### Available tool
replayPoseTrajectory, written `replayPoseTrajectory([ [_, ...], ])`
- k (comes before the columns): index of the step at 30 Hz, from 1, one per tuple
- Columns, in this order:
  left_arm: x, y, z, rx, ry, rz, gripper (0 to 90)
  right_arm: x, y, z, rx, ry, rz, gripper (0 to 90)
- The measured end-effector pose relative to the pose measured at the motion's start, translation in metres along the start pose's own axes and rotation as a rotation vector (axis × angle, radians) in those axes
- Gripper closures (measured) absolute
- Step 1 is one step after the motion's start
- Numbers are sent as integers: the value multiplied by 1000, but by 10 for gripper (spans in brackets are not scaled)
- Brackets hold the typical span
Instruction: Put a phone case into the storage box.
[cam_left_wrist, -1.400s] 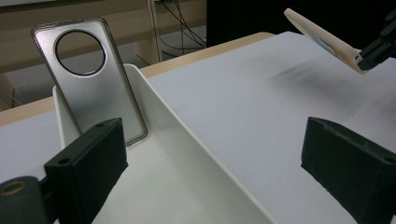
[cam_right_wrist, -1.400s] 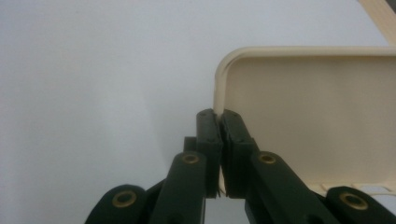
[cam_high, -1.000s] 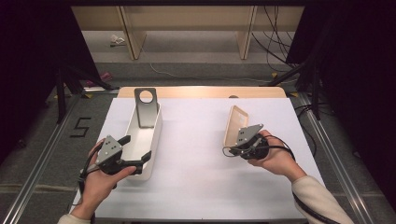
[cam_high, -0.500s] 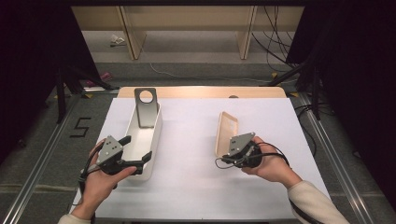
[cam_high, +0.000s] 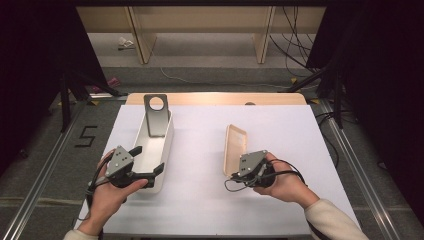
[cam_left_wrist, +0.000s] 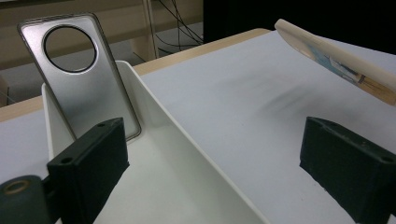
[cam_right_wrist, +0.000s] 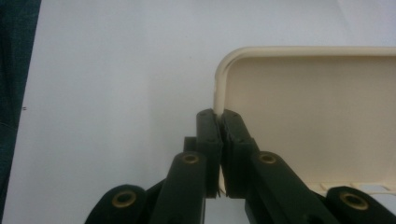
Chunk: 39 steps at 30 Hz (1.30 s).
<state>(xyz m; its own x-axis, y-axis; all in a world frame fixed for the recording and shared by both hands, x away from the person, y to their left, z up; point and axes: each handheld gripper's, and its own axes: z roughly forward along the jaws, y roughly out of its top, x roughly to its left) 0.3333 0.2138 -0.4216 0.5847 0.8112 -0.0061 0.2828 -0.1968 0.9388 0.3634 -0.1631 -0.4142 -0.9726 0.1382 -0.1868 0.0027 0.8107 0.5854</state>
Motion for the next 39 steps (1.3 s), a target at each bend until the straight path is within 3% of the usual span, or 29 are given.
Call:
replayPoseTrajectory([
  [11, 0, 0, 1, 10, -7, -3, 80, 10, 6, 6, -2, 24, -36, 877],
  [18, -8, 6, 7, 33, -32, -19, 95, 16, 12, 9, -1, 42, -53, 877],
  [20, -14, 13, 13, 45, -49, -39, 101, 19, 14, 11, 5, 50, -60, 877],
  [24, -20, 20, 18, 47, -60, -24, 118, 21, 16, 12, 2, 54, -66, 877],
  [30, -30, 39, 32, 62, -97, -37, 139, 25, 20, 13, -4, 59, -75, 877],
  [35, -32, 60, 52, 100, -91, -53, 152, 26, 21, 13, -12, 57, -80, 877],
  [39, -33, 68, 61, 102, -98, -54, 157, 27, 22, 14, -7, 59, -81, 877],
])
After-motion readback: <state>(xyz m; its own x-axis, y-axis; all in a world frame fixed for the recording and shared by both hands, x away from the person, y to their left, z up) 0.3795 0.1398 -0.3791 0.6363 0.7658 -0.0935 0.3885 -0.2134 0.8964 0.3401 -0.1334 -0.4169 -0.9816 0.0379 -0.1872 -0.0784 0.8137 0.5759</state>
